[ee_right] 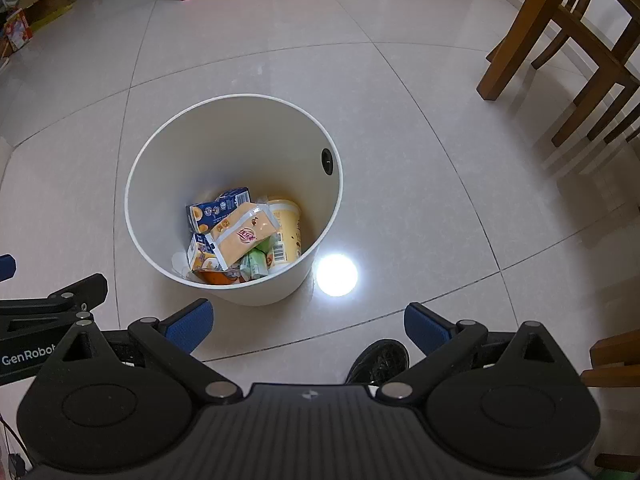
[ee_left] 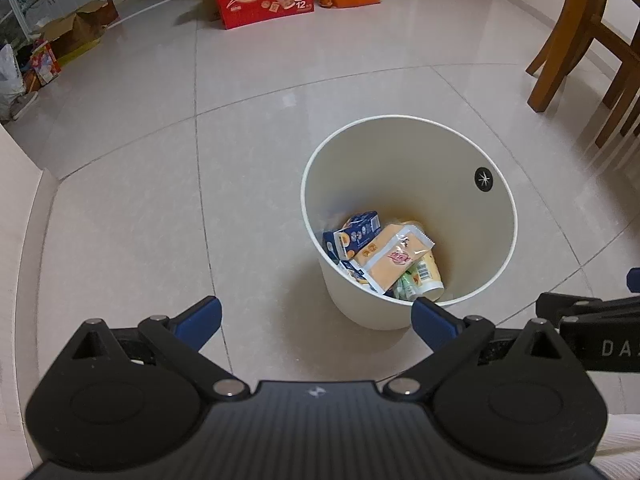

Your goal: Collect trash

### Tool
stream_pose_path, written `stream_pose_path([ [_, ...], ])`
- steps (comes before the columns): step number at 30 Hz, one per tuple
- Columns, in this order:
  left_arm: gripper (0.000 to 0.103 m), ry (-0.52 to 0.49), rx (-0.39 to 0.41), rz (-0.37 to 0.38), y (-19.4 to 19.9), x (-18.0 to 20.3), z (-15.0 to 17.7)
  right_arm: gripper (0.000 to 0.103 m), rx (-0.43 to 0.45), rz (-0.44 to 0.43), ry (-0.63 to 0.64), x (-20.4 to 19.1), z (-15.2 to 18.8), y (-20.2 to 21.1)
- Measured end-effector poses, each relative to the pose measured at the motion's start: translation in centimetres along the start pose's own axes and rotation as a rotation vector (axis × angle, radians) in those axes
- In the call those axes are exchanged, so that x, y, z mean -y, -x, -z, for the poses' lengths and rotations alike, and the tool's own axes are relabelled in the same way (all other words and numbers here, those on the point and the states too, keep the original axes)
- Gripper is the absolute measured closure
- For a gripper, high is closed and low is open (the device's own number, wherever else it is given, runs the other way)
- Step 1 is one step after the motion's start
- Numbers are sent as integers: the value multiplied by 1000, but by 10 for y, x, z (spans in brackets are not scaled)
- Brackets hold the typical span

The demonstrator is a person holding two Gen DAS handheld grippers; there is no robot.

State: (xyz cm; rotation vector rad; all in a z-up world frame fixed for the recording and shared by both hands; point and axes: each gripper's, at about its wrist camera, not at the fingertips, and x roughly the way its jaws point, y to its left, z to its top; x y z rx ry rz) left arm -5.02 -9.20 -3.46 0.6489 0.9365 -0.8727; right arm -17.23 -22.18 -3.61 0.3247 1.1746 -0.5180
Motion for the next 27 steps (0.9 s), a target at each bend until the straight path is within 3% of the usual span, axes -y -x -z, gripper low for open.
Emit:
stream_pose_path([
  [27, 2, 3, 6, 2, 3, -1, 1, 0, 1, 3, 0, -1, -1, 0],
])
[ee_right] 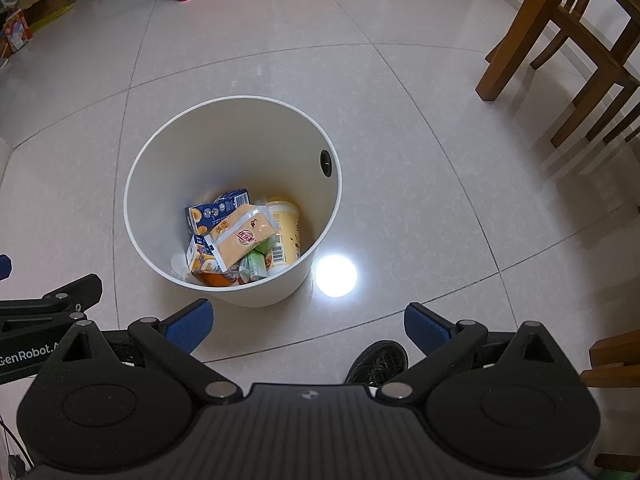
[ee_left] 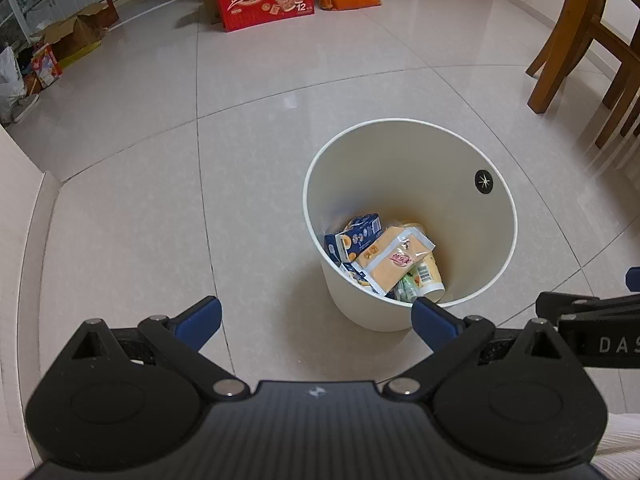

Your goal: Collect trash

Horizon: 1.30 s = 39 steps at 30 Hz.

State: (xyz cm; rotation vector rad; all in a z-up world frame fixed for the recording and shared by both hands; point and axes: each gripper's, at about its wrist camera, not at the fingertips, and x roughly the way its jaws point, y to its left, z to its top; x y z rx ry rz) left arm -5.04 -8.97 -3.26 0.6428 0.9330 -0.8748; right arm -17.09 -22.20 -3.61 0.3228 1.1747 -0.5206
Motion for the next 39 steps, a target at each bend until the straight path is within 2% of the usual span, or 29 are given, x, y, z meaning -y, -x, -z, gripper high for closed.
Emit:
stream_pose_path([
  [39, 2, 2, -5, 13, 4, -1, 0, 0, -2, 0, 3, -2, 0, 0],
])
